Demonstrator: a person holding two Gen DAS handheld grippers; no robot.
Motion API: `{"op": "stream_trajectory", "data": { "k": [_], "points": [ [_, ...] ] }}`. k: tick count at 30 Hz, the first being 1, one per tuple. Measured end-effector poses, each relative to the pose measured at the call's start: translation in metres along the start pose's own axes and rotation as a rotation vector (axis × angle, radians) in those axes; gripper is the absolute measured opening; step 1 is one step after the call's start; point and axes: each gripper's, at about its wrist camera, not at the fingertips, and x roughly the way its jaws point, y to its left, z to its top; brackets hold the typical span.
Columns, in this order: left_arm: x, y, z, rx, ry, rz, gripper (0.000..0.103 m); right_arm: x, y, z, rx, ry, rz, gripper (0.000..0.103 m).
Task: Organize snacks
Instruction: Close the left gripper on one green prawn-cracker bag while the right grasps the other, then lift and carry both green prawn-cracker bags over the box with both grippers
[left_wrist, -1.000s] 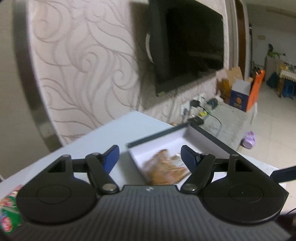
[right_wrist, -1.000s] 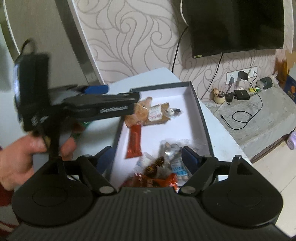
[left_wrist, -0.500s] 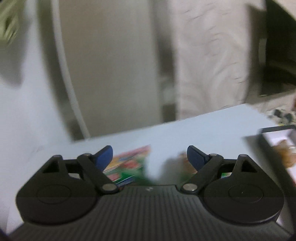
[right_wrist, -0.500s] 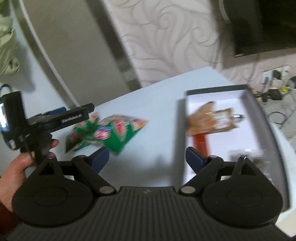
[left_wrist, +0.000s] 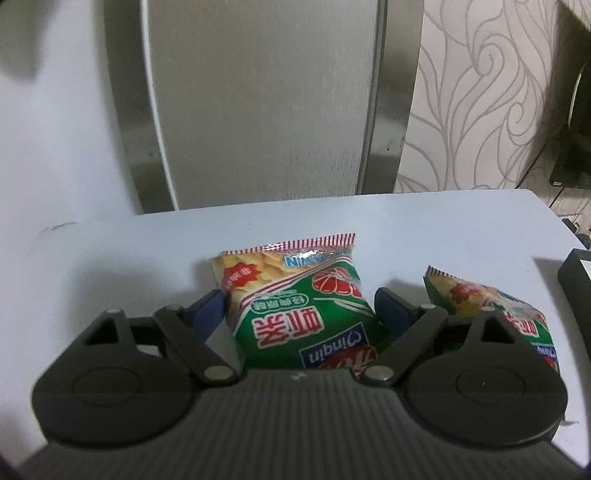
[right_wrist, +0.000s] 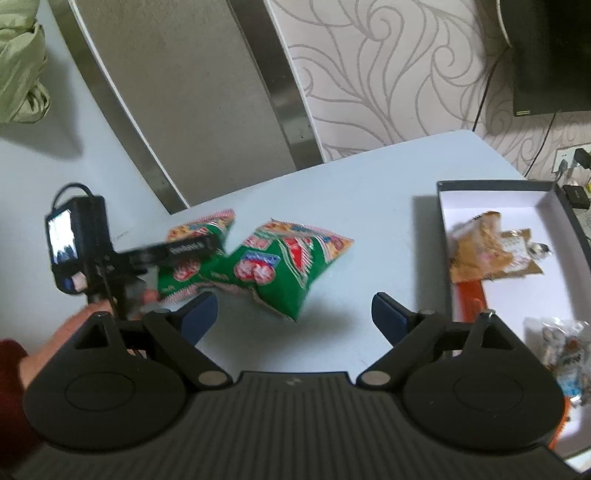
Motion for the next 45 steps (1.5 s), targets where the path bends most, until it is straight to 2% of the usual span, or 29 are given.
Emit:
{"op": "stream_trajectory", "data": {
  "k": [1, 3, 6, 12, 17, 20, 22, 24, 25, 26, 29, 35, 45],
  "points": [
    [0.001, -0.001, 0.001, 0.003, -0.001, -0.007, 0.089, 0.004, 0.003, 0.005, 0.005, 0.002, 0.0, 0.095],
    [0.001, 0.001, 0.001, 0.006, -0.003, -0.028, 0.08, 0.015, 0.008, 0.017, 0.016, 0.005, -0.003, 0.096],
    [-0.001, 0.007, -0.003, 0.0, -0.003, -0.041, 0.077, 0.035, 0.012, 0.032, 0.046, 0.03, -0.017, 0.097],
    [-0.021, 0.03, -0.019, -0.03, 0.003, -0.064, 0.076, 0.092, 0.013, 0.041, 0.193, 0.125, -0.065, 0.098],
    [-0.037, 0.045, -0.033, -0.022, 0.006, -0.082, 0.076, 0.138, 0.015, 0.041, 0.257, 0.195, -0.124, 0.101],
    [-0.045, 0.051, -0.039, -0.002, 0.003, -0.083, 0.076, 0.159, 0.015, 0.039, 0.254, 0.23, -0.176, 0.102],
    [-0.048, 0.052, -0.041, 0.016, 0.002, -0.085, 0.076, 0.162, 0.018, 0.039, 0.218, 0.203, -0.191, 0.102],
    [-0.05, 0.052, -0.041, 0.033, 0.004, -0.087, 0.076, 0.163, 0.021, 0.038, 0.18, 0.187, -0.187, 0.102],
    [-0.049, 0.052, -0.041, 0.043, 0.005, -0.089, 0.076, 0.163, 0.022, 0.037, 0.151, 0.184, -0.186, 0.097],
    [-0.05, 0.052, -0.041, 0.05, 0.006, -0.089, 0.076, 0.162, 0.024, 0.035, 0.114, 0.176, -0.185, 0.085],
    [-0.051, 0.054, -0.041, 0.06, 0.005, -0.096, 0.076, 0.151, 0.026, 0.028, 0.043, 0.178, -0.187, 0.079],
    [-0.054, 0.051, -0.042, 0.084, -0.003, -0.11, 0.076, 0.121, 0.029, 0.0, 0.007, 0.176, -0.166, 0.079],
    [-0.06, 0.031, -0.058, 0.107, -0.027, -0.094, 0.076, 0.051, 0.047, -0.066, -0.099, 0.197, -0.121, 0.079]
  ]
}}
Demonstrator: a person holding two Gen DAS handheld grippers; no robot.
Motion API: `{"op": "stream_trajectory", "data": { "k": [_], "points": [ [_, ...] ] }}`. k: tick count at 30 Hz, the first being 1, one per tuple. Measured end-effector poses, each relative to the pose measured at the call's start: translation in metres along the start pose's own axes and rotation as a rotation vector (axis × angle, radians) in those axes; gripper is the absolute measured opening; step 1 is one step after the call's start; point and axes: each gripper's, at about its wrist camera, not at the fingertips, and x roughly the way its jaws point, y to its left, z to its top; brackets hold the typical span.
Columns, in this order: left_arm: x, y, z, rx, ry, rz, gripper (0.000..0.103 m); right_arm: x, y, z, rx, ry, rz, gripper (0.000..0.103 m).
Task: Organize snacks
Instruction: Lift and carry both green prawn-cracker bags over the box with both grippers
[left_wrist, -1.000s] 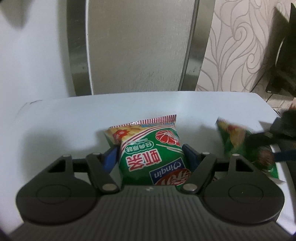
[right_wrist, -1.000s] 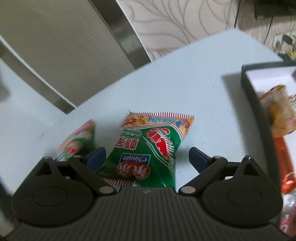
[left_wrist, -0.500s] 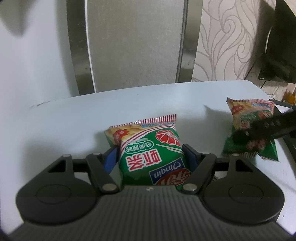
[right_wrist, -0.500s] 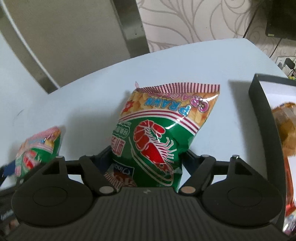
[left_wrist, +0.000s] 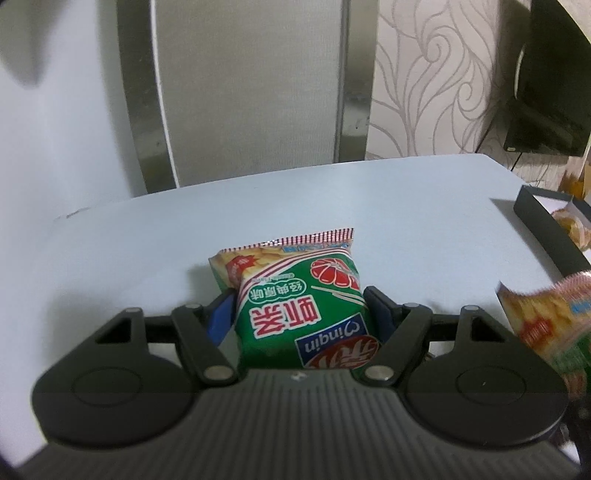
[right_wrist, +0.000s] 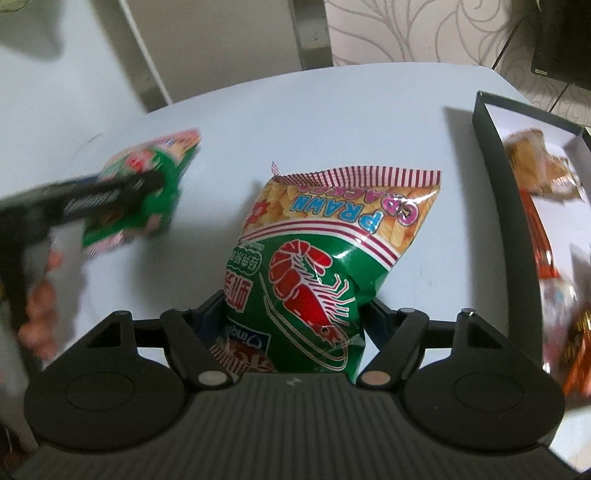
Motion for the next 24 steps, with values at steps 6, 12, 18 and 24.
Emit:
{"op": "stream_trajectory", "data": {
  "k": [6, 12, 18, 24],
  "points": [
    [-0.004, -0.019, -0.004, 0.028, 0.014, 0.018, 0.076, -0.022, -0.004, -0.03, -0.005, -0.011, 0.022, 0.079],
    [0.0, -0.027, -0.004, 0.025, 0.041, 0.048, 0.08, -0.032, -0.019, -0.036, 0.026, -0.017, 0.028, 0.081],
    [0.011, -0.024, -0.007, -0.024, 0.108, 0.055, 0.083, -0.038, -0.026, -0.036, 0.07, -0.037, 0.056, 0.092],
    [0.013, -0.022, -0.007, -0.034, 0.104, 0.056, 0.084, -0.031, -0.031, -0.028, 0.085, -0.04, 0.063, 0.092]
  ]
}}
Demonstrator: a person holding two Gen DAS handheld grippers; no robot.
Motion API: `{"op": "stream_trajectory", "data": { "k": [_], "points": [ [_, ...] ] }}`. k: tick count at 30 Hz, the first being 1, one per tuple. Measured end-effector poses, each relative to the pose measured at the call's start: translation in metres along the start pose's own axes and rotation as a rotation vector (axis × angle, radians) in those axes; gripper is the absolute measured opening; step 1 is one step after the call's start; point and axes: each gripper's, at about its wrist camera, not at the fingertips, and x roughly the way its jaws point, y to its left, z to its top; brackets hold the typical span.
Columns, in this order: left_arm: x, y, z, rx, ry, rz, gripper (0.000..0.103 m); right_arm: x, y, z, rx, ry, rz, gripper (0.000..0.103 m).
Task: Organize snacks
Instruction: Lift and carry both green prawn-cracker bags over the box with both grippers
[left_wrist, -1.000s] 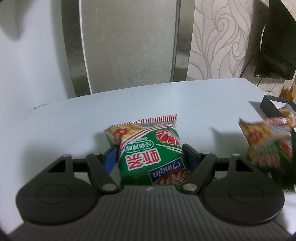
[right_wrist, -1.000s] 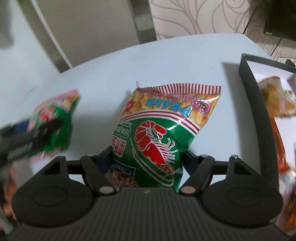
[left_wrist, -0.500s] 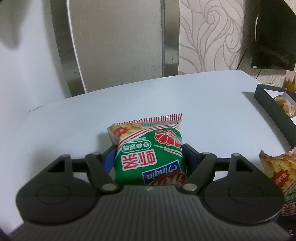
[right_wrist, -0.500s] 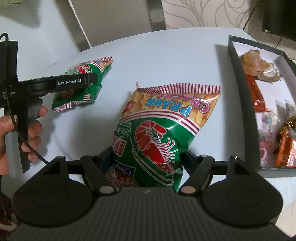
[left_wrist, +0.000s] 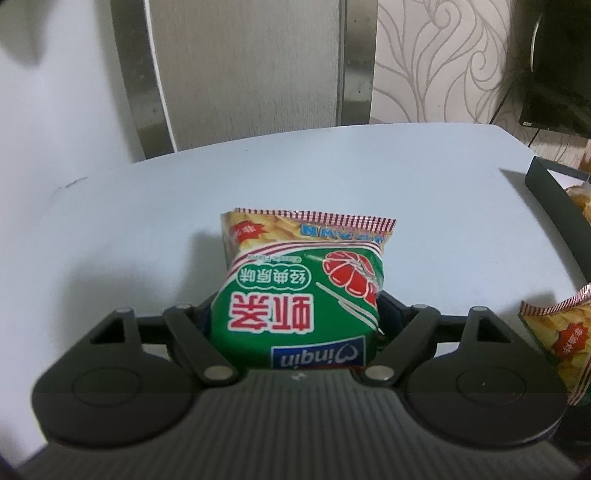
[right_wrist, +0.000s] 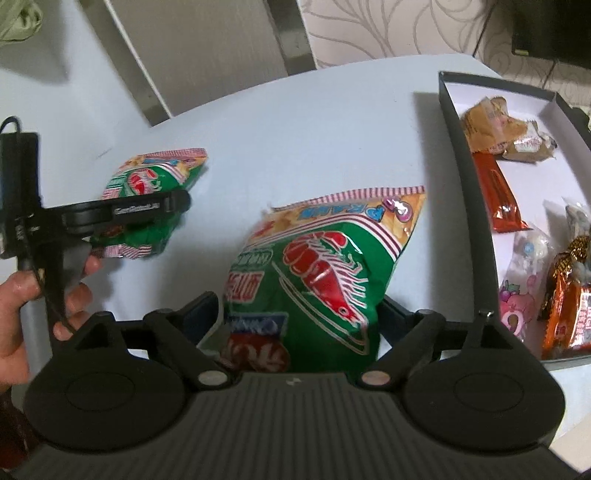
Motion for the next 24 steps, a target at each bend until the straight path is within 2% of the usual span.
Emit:
{"op": "stream_trajectory", "data": {
  "k": [4, 5, 6, 8, 10, 14, 24],
  "points": [
    [0.001, 0.0, -0.001, -0.005, -0.006, -0.004, 0.083, 0.002, -0.014, 0.005, 0.095, 0.0, 0.043, 0.095],
    [0.0, -0.001, -0.001, 0.003, -0.011, -0.006, 0.08, 0.002, -0.016, 0.006, 0.103, -0.006, 0.05, 0.095],
    [-0.002, -0.001, -0.002, 0.014, -0.021, -0.009, 0.075, 0.003, -0.015, 0.006, 0.088, -0.011, 0.046, 0.094],
    [-0.005, -0.002, -0.002, 0.027, -0.029, -0.025, 0.07, 0.003, -0.009, 0.007, 0.007, -0.008, 0.024, 0.081],
    [-0.009, -0.003, -0.002, 0.034, -0.038, -0.034, 0.067, 0.001, -0.003, 0.006, -0.042, -0.007, 0.026, 0.077],
    [-0.018, -0.006, -0.002, 0.042, -0.065, -0.048, 0.066, -0.002, 0.01, 0.005, -0.129, -0.014, 0.027, 0.075],
    [-0.028, -0.023, 0.009, 0.084, -0.103, -0.054, 0.066, -0.009, 0.01, 0.014, -0.086, -0.043, 0.122, 0.075]
  ]
}}
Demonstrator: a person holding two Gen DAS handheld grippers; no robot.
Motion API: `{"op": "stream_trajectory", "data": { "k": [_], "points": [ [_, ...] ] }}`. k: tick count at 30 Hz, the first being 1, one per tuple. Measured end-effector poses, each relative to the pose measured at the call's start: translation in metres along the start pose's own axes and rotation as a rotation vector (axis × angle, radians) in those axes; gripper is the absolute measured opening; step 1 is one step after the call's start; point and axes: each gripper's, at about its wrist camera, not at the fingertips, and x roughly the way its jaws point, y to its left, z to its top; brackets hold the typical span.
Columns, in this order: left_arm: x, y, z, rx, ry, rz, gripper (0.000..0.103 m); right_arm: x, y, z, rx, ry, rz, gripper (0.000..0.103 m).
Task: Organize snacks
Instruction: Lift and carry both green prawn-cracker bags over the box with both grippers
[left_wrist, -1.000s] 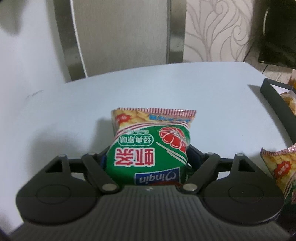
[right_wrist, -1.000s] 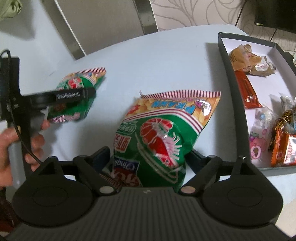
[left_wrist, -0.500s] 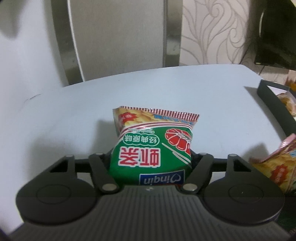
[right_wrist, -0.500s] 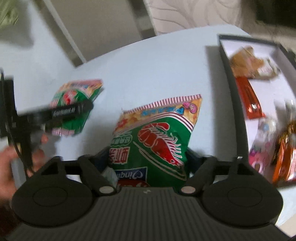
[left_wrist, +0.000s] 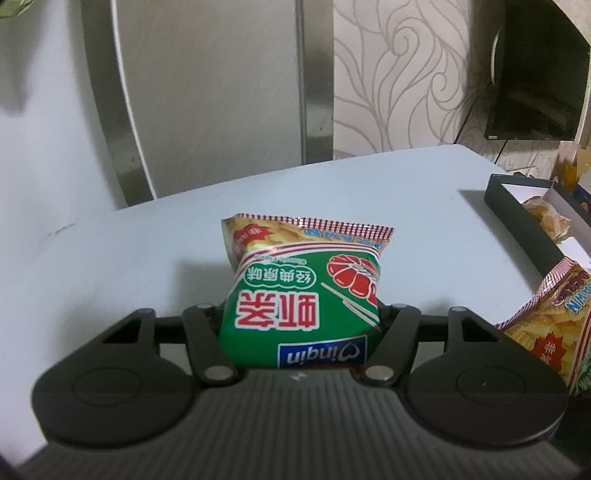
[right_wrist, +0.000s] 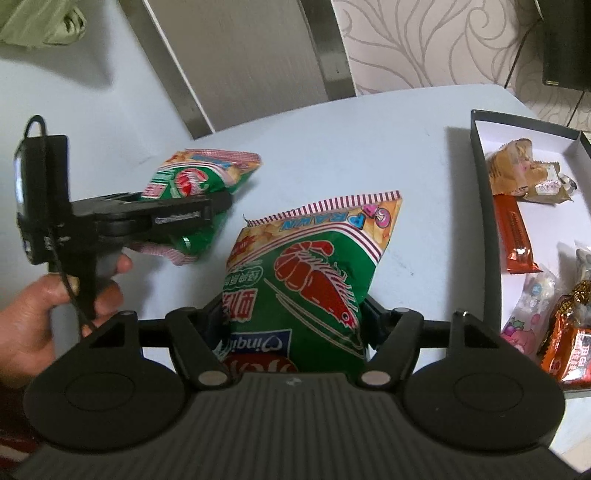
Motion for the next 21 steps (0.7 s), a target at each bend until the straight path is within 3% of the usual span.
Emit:
{"op": "stream_trajectory", "data": {
  "k": [8, 21],
  "points": [
    [-0.001, -0.02, 0.016, 0.024, -0.025, -0.034, 0.067, -0.012, -0.007, 0.001, 0.05, -0.042, 0.041, 0.075],
    [0.001, -0.085, 0.04, 0.09, -0.059, -0.126, 0.067, -0.068, -0.052, -0.006, 0.176, -0.137, 0.018, 0.075]
  ]
}}
